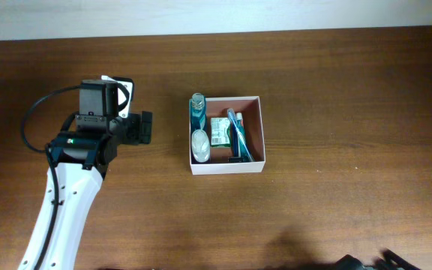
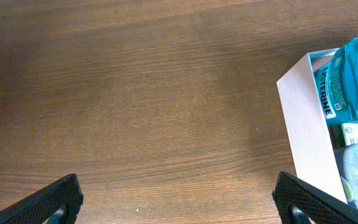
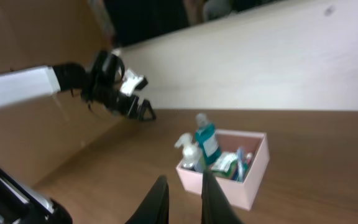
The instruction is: Pack container
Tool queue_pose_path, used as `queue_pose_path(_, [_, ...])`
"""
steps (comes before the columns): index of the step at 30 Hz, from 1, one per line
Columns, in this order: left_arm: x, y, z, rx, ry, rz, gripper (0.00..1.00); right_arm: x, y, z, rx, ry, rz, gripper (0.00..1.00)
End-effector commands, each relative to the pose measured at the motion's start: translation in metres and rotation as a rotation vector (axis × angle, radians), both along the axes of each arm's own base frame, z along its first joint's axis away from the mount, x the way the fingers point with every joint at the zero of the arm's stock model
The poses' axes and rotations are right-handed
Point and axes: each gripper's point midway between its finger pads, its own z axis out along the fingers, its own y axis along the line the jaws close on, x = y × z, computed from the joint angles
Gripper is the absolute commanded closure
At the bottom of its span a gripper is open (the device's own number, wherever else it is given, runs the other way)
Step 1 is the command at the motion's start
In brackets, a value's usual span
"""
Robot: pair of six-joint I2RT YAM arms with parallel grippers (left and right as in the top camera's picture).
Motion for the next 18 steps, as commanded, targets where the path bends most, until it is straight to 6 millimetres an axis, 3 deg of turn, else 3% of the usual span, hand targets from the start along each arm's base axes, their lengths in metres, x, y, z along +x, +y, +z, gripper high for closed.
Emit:
queue_pose_path(1, [0.002, 0.000, 0.000, 0.004, 0.000, -0.013, 0.00, 0.013, 0.028, -0.017, -0.017, 0.016, 0.107, 0.87])
queue_pose_path(5, [0.002, 0.000, 0.000, 0.005, 0.000, -0.014, 0.01, 0.037, 0.050, -0.032, -0.005, 0.032, 0.148, 0.85])
queue_pose_path(8, [0.001, 0.000, 0.000, 0.004, 0.000, -0.013, 0.00, 0.057, 0.061, -0.055, -0.019, 0.074, 0.147, 0.76])
queue_pose_path(12, [0.002, 0.000, 0.000, 0.005, 0.000, -0.014, 0.00, 0.087, 0.074, -0.095, -0.039, 0.137, 0.127, 0.49])
queue_pose_path(13, [0.002, 0.000, 0.000, 0.005, 0.000, -0.014, 0.01, 0.093, 0.077, -0.101, -0.030, 0.145, 0.126, 0.30])
queue_pose_path(14, [0.002, 0.000, 0.000, 0.005, 0.000, -0.014, 0.01, 0.099, 0.081, -0.105, -0.021, 0.141, 0.123, 0.01])
queue_pose_path(18, [0.002, 0.000, 0.000, 0.005, 0.000, -0.014, 0.00, 0.124, 0.078, -0.124, -0.022, 0.131, 0.035, 0.02])
